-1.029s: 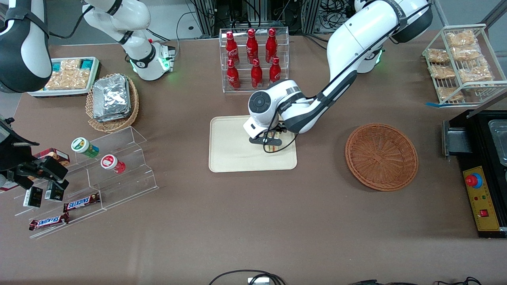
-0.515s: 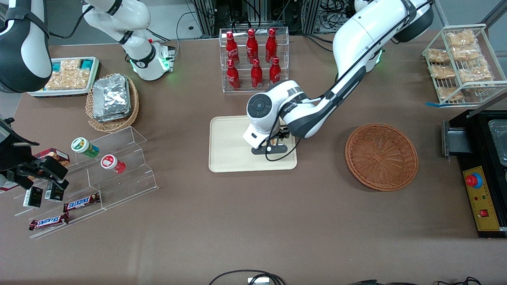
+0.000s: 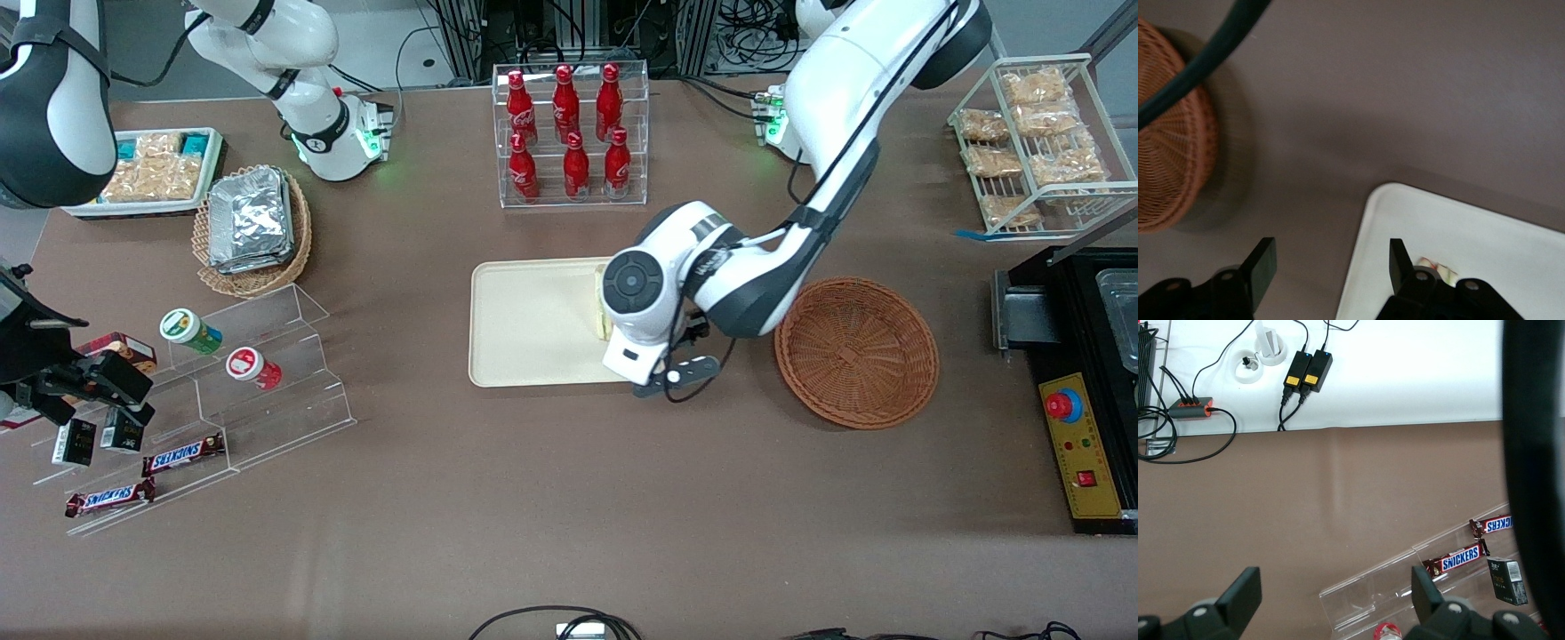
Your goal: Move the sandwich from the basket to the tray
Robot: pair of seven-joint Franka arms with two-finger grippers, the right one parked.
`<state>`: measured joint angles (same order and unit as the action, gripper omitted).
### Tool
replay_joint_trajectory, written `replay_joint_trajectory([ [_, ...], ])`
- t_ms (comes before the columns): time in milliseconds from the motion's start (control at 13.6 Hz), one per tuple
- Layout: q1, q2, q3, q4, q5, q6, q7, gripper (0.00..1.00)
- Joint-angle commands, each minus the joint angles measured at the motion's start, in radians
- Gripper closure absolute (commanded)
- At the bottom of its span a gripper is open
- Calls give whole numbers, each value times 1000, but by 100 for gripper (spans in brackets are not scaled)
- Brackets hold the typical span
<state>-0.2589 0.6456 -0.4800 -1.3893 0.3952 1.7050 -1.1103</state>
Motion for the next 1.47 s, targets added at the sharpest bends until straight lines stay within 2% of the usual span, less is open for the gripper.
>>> replay_joint_trajectory([
  [0,-13,-102,134,-8,-119,-37,53,20],
  [147,-13,-159,207,-10,-195,-59,194,19],
  [515,-14,-253,388,-10,-286,-178,473,15],
  [735,-11,-287,423,-10,-295,-215,536,11],
  [882,-11,-319,443,-19,-341,-214,550,6],
  [1029,6,-362,452,-37,-342,-217,610,1],
  [1103,79,-385,439,-56,-348,-219,633,1],
  [1250,113,-438,422,-74,-357,-243,720,1],
  [1397,200,-490,368,-94,-361,-254,809,1],
])
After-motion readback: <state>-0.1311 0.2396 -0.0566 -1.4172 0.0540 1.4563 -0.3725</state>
